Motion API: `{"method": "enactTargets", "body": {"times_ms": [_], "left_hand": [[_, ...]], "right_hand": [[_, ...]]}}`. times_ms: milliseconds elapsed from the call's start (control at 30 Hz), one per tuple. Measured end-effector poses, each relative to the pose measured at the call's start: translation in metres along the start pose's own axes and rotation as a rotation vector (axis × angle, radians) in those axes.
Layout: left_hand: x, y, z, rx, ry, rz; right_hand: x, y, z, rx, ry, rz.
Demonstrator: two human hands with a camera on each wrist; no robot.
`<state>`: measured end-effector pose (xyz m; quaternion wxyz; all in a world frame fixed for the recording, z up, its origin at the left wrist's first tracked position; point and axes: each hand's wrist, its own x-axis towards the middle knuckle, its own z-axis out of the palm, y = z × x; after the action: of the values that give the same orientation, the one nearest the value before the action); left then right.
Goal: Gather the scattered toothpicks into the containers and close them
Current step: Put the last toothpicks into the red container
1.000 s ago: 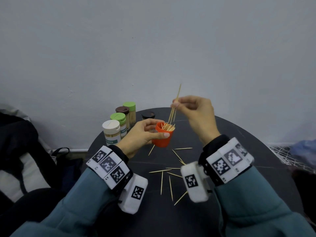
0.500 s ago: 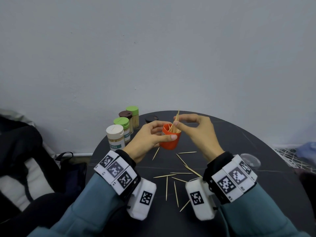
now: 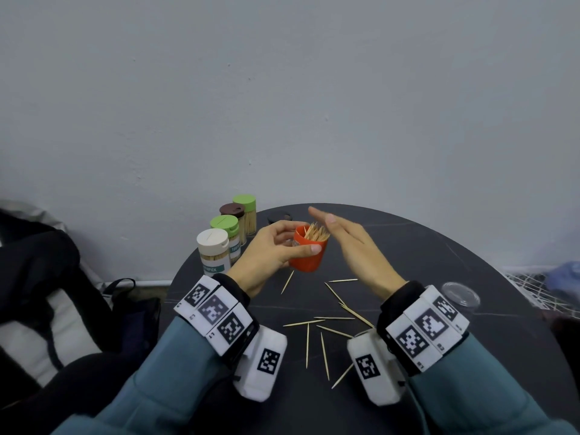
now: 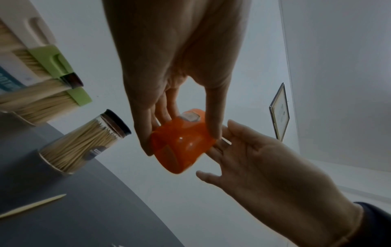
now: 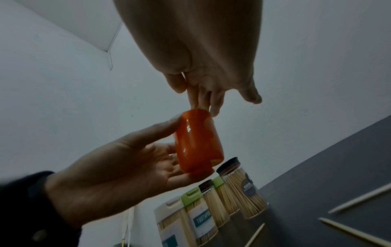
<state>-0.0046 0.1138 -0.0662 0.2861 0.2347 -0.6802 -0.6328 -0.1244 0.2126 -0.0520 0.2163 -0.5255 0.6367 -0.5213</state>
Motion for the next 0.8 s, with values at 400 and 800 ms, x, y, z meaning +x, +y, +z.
{"method": "enactTargets", "body": {"times_ms": [400, 800], "left_hand": [[0.006, 0.002, -0.021, -0.057, 0.228, 0.017], [0.004, 0.006, -0.024, -0.029, 0.230, 0.021]], "right_hand": [[0.035, 0.016, -0.004, -0.833, -0.665, 0.191], [0.017, 0.015, 0.033, -1.234, -0.910, 0.201]]}}
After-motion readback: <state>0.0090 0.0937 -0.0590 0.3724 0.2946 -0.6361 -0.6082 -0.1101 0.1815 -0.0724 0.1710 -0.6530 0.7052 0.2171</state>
